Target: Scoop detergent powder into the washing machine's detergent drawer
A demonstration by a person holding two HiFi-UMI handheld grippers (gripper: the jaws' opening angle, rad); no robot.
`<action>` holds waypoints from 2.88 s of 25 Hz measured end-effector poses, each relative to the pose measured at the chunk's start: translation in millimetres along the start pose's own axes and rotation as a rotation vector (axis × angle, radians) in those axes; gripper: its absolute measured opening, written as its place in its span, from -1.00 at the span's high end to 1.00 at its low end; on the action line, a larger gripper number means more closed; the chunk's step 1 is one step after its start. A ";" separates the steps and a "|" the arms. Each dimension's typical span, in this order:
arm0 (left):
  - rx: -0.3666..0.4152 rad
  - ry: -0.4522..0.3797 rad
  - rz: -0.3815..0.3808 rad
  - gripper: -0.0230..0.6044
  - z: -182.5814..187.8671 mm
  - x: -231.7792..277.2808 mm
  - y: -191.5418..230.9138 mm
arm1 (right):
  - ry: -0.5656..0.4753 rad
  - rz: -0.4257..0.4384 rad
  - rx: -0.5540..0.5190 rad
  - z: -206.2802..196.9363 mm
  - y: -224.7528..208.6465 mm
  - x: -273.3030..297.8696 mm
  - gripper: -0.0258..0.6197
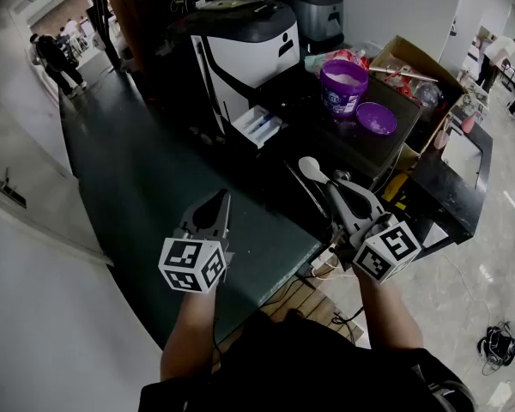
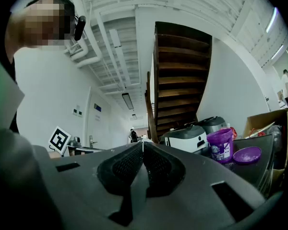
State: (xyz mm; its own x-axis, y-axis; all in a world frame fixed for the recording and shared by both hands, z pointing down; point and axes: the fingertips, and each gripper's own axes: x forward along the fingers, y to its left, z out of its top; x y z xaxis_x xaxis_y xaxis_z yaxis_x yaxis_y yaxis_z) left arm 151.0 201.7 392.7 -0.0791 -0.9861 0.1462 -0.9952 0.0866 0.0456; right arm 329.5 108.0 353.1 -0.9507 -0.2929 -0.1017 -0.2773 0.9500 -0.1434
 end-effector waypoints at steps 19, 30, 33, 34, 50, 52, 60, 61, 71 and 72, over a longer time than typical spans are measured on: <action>0.000 -0.002 0.040 0.90 -0.4 -4.4 -41.5 | -0.033 0.066 0.024 13.5 -17.2 -41.9 0.86; -0.015 -0.015 0.048 0.90 2.0 18.1 -18.9 | 0.008 0.078 0.037 3.9 -28.3 -11.6 0.86; -0.035 -0.008 0.039 0.90 -10.0 36.3 -1.3 | 0.028 0.068 0.039 -7.4 -39.3 11.0 0.86; -0.041 -0.002 0.036 0.90 -13.7 43.9 6.7 | 0.034 0.064 0.038 -10.4 -43.6 21.0 0.86; -0.054 0.049 -0.108 0.90 40.7 226.0 204.3 | 0.181 -0.056 0.047 -5.4 -118.9 285.9 0.86; -0.042 0.058 -0.149 0.90 57.4 243.6 214.2 | 0.189 -0.079 0.049 6.9 -122.5 306.7 0.86; -0.050 0.047 -0.247 0.90 93.6 290.3 221.0 | 0.204 -0.172 0.045 25.8 -152.3 326.0 0.86; -0.046 0.045 -0.254 0.90 96.6 294.1 219.9 | 0.199 -0.179 0.044 27.9 -155.9 325.8 0.86; -0.028 0.048 -0.322 0.90 121.7 354.6 171.6 | 0.130 -0.225 0.039 61.3 -216.5 296.0 0.86; -0.031 0.051 -0.329 0.90 122.4 361.2 164.3 | 0.124 -0.232 0.038 63.2 -225.4 289.8 0.86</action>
State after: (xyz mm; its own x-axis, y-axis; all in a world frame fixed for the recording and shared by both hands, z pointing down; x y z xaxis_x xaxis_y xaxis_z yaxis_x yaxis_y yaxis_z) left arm -48.1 -157.6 332.1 0.2496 -0.9537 0.1679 -0.9647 -0.2298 0.1288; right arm 125.3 -197.9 293.7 -0.8728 -0.4845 0.0591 -0.4865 0.8537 -0.1858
